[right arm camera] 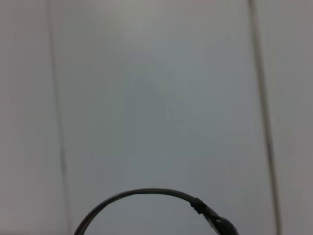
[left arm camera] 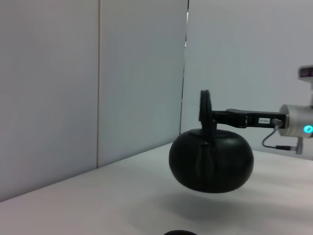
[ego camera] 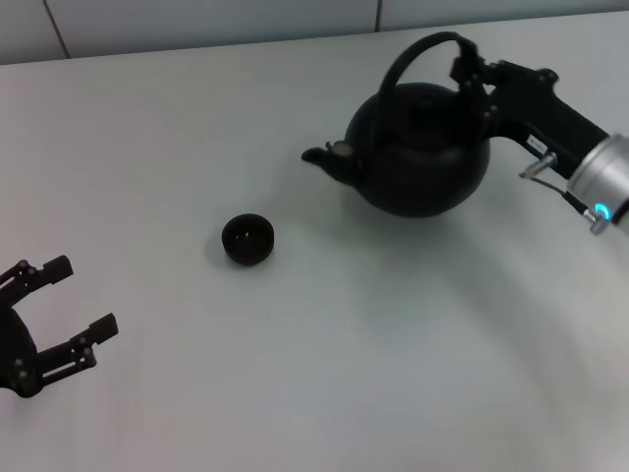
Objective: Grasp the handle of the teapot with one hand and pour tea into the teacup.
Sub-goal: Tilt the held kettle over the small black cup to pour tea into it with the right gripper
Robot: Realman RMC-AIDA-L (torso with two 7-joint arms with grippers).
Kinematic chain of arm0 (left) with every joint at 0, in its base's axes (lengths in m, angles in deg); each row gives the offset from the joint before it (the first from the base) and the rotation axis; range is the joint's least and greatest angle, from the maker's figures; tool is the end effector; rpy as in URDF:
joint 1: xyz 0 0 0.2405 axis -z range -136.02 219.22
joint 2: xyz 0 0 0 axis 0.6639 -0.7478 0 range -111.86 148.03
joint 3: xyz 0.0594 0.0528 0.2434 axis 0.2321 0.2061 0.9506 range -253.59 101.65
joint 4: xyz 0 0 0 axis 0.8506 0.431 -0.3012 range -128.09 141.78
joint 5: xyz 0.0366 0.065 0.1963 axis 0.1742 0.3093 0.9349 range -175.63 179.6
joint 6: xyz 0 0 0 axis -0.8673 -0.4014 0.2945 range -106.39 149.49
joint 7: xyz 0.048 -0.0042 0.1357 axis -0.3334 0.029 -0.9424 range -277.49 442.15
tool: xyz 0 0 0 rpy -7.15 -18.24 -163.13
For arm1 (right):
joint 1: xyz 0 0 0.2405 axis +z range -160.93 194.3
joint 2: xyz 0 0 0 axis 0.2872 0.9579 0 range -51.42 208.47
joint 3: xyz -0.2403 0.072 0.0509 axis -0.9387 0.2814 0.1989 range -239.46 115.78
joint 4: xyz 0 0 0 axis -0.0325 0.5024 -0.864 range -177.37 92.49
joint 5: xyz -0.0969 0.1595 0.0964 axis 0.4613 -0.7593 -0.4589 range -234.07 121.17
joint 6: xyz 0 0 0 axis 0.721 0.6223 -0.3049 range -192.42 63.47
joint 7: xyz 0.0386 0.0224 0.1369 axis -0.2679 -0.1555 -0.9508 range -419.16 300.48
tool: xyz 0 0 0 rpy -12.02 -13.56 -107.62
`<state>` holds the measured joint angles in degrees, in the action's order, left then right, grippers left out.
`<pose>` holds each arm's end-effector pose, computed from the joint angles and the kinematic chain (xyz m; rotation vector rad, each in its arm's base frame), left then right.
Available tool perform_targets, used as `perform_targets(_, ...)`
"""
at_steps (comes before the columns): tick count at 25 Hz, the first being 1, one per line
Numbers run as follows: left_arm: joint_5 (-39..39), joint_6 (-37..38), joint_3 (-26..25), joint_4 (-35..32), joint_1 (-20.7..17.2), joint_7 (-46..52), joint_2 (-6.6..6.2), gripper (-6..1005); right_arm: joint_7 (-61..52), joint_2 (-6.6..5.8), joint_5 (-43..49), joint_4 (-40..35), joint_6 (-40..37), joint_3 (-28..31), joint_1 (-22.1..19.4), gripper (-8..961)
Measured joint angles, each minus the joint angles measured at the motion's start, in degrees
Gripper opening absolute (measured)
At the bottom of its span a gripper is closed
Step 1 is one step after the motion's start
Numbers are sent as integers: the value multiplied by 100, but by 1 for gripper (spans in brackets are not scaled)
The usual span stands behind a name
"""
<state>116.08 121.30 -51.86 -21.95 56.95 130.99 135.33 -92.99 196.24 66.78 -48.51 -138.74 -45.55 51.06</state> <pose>-0.3396 0.2322 0.0203 -2.4805 -0.3970 -0.8100 0.2977 0.3551 -0.0105 -1.9944 0.4909 0.8454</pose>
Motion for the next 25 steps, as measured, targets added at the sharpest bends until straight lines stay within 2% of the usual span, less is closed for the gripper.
perform_targets(2,-2,0,-4,5,4,-11,8,867,-496,-11,16,-445,83,-507,313,78)
perform_targets(12,-3,0,-2,6,54,-28,58,867,-759,-9,7,-684,419,-1301,969,78)
perform_targets(16,-16,0,-2,5,57,-30,59,867,-638,23,-10,-691,434,-1443,1052,79)
perform_targets(20,-71,1,-2,5,57,-32,61,867,-180,109,-141,-660,435,-1478,1080,79)
perform_targets(25,-122,9,-2,5,48,-32,61,867,3,117,-188,-649,420,-1502,1083,79)
